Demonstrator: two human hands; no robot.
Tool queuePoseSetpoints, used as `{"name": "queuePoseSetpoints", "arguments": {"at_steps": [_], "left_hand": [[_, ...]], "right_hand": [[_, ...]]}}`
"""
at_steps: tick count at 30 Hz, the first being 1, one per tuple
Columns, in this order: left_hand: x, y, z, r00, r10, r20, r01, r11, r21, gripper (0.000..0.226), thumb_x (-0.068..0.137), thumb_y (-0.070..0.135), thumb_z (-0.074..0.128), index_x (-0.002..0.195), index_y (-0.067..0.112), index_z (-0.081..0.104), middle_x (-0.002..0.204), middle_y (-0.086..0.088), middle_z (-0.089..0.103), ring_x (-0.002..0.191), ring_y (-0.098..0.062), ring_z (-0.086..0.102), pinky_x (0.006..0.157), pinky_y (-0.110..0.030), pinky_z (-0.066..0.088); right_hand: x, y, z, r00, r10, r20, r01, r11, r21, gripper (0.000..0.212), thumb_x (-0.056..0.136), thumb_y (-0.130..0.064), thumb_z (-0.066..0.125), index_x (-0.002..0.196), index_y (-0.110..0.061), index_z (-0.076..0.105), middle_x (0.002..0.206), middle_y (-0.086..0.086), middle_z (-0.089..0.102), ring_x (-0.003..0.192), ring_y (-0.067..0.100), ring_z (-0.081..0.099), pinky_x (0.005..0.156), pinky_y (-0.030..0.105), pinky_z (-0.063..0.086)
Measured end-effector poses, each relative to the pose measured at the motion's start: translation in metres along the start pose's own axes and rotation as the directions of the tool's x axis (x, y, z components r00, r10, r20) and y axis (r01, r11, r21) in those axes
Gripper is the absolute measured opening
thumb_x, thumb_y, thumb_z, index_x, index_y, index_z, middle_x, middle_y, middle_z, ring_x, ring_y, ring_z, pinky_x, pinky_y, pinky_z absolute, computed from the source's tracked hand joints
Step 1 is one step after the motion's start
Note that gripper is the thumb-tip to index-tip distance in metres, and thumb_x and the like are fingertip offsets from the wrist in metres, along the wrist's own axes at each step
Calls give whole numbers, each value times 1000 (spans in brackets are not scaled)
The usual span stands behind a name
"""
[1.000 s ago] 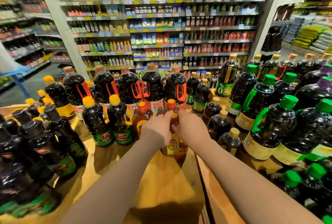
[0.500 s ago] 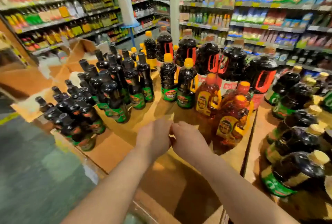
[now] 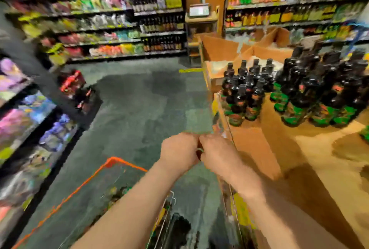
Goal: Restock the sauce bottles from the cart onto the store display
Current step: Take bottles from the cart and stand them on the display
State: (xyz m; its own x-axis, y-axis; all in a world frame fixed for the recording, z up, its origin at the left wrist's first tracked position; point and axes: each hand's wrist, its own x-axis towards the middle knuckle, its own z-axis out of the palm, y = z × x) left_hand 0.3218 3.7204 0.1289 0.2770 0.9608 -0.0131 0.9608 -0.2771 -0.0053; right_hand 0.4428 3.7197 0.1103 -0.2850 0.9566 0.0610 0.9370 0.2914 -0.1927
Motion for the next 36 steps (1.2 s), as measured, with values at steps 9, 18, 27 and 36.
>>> {"name": "queuePoseSetpoints", "arguments": {"at_steps": [9,18,27,36], "left_hand": [[-179,-158,37,900,-435,34,434,900,24,25,85,31,52,105,21,62,99,-4,68,97,-27,67,74,-36,54],[-335,-237,80,729,-680,76,681,732,24,29,89,33,52,114,24,61,106,-4,66,101,-29,64,74,-36,51],[-403,-255,156,586,-794,162,807,589,-32,22,90,29,47,105,19,60,97,-5,66,94,-31,65,69,-37,51],[-423,-253,284,448,-820,355,884,465,-40,25,85,24,52,107,17,61,104,-5,62,99,-30,59,72,-37,51]], "right_hand": [[-19,-202,68,898,-416,145,405,909,98,23,84,-21,53,104,-13,59,108,11,61,106,32,58,84,39,49],[-72,-332,135,736,-650,189,613,759,221,20,88,-27,55,102,-15,62,102,8,62,102,30,58,82,38,49],[-108,-388,227,573,-721,388,698,678,228,20,91,-26,49,101,-13,61,103,8,60,101,31,58,77,38,48],[-129,-401,347,516,-609,603,711,697,96,15,85,-24,60,97,-15,64,95,6,63,91,25,64,62,33,51]]}}
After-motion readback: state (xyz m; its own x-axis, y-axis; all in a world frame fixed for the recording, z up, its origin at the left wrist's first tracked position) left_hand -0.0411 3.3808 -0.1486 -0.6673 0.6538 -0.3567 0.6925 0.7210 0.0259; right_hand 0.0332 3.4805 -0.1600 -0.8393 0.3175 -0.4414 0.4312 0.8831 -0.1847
